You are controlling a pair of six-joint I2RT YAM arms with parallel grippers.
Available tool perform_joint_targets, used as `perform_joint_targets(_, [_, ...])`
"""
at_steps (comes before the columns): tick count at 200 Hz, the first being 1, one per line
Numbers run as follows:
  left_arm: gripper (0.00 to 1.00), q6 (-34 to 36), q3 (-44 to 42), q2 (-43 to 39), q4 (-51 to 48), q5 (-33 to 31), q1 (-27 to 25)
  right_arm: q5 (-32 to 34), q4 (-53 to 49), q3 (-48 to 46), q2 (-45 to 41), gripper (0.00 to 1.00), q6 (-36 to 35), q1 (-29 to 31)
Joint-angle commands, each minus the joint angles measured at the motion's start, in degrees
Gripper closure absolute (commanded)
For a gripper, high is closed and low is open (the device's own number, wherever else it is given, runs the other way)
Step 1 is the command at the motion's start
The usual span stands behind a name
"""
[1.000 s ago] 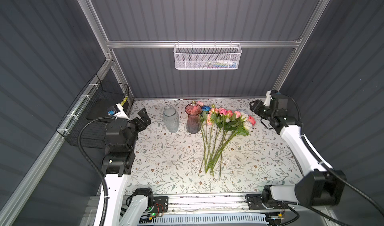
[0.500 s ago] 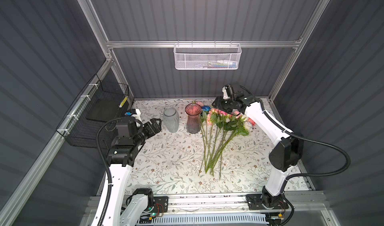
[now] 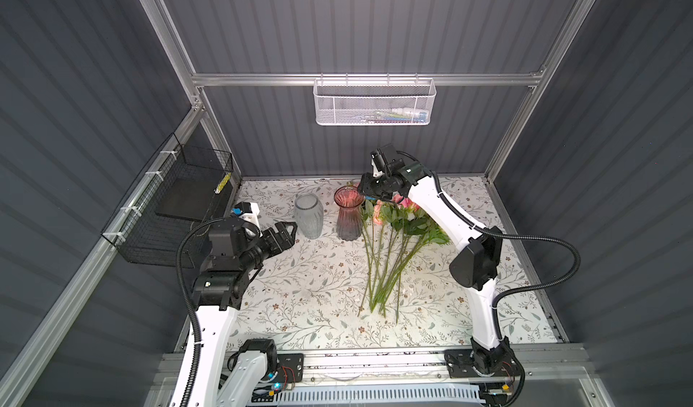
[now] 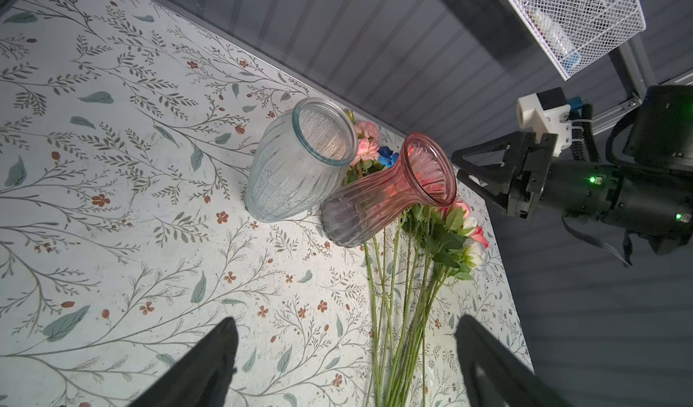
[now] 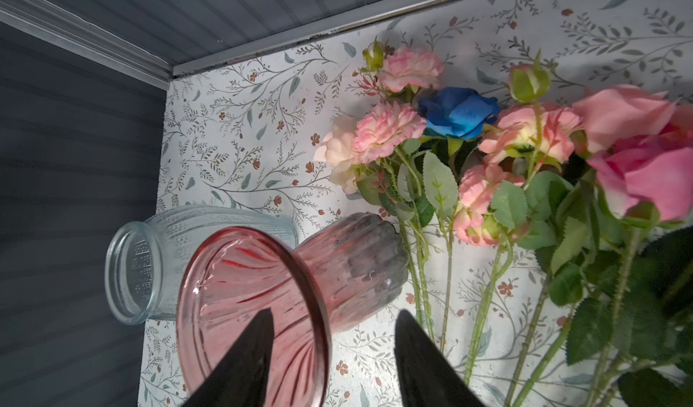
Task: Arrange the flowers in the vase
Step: 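Reach the right gripper to the pink vase while the left arm rises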
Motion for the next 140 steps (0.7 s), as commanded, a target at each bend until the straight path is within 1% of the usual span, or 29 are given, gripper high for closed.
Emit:
perform_joint_targets(1, [0.08, 1.4, -0.2, -0.9, -0.9, 1.5, -0.5, 1.5, -3.8, 1.5, 0.8, 0.46, 0.6, 0.5])
perform_joint_targets(43, [0.08, 1.3, -0.8, -1.1, -0.6, 1.4, -0.6, 0.3, -3.5, 2.2, 2.5, 0.5, 0.4, 1.6])
perform_joint_targets(63, [0.07, 1.3, -1.6, -1.1, -0.4, 0.7, -0.6, 0.4, -4.5, 4.6, 4.2, 0.51, 0.6, 2.2])
perform_joint_targets(93, [0.07, 1.0, -2.6, -1.2, -0.2, -0.3, -0.5, 2.2, -4.9, 6.5, 5.8, 0.53, 1.0, 2.8])
perform_joint_targets(140, [0.06, 1.5, -2.6, -1.7, -1.1, -1.4, -0.5, 4.1, -5.4, 6.3, 6.2, 0.61, 1.4, 2.9])
